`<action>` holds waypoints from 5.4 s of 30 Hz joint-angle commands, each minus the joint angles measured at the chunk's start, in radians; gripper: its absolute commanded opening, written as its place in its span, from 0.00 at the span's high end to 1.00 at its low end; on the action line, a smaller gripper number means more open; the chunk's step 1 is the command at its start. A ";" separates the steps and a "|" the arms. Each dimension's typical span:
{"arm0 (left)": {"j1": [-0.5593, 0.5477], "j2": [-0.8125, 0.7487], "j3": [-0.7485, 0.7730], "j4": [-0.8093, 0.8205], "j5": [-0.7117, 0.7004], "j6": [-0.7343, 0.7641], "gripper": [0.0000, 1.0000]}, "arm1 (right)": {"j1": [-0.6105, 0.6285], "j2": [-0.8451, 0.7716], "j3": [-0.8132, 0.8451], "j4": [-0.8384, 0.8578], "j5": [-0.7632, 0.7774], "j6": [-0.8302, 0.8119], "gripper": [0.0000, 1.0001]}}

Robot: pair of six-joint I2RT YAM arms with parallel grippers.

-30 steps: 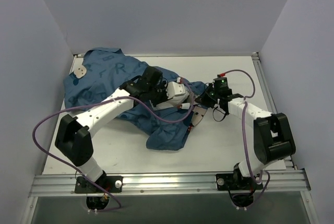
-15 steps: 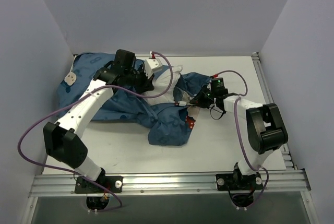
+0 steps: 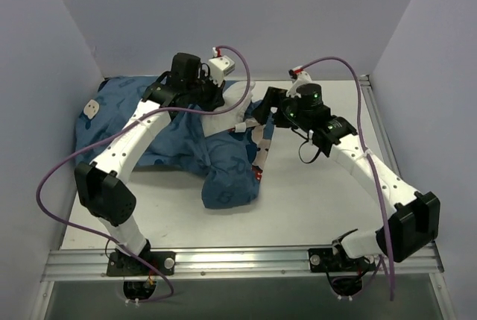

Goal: Remove the pillowcase from the pillow

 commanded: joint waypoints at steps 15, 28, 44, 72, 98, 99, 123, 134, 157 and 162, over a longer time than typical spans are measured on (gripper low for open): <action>-0.038 0.070 0.174 0.080 -0.140 -0.061 0.98 | 0.236 0.183 0.073 -0.053 0.220 0.126 0.37; 0.014 0.183 0.420 0.074 -0.373 -0.027 0.98 | 0.244 0.035 -0.288 -0.038 0.160 0.178 0.94; 0.143 0.098 0.520 0.022 -0.269 -0.096 0.98 | 0.057 0.168 -0.600 0.324 -0.033 0.157 1.00; -0.048 0.030 0.228 0.009 -0.140 -0.145 0.98 | 0.182 -0.075 -0.043 0.122 0.002 -0.107 0.00; -0.058 0.068 0.265 -0.009 -0.069 -0.136 0.98 | 0.244 0.222 -0.168 0.525 -0.176 0.116 0.77; -0.057 0.071 0.266 -0.027 -0.054 -0.120 0.80 | 0.244 0.219 -0.169 0.527 -0.174 0.128 1.00; 0.798 -0.482 -0.435 -0.464 -0.095 0.242 0.06 | 0.167 0.091 -0.261 0.588 -0.087 0.370 1.00; 0.790 -0.364 -0.582 0.018 -0.435 0.283 0.06 | 0.098 0.061 -0.283 0.576 -0.160 0.353 1.00; 0.860 -0.092 -0.536 0.336 -0.697 0.438 0.98 | -0.213 -0.152 -0.344 0.323 -0.255 0.202 1.00; 0.861 0.022 -0.410 0.319 -0.720 0.429 0.98 | -0.290 -0.252 -0.365 0.173 -0.274 0.122 1.00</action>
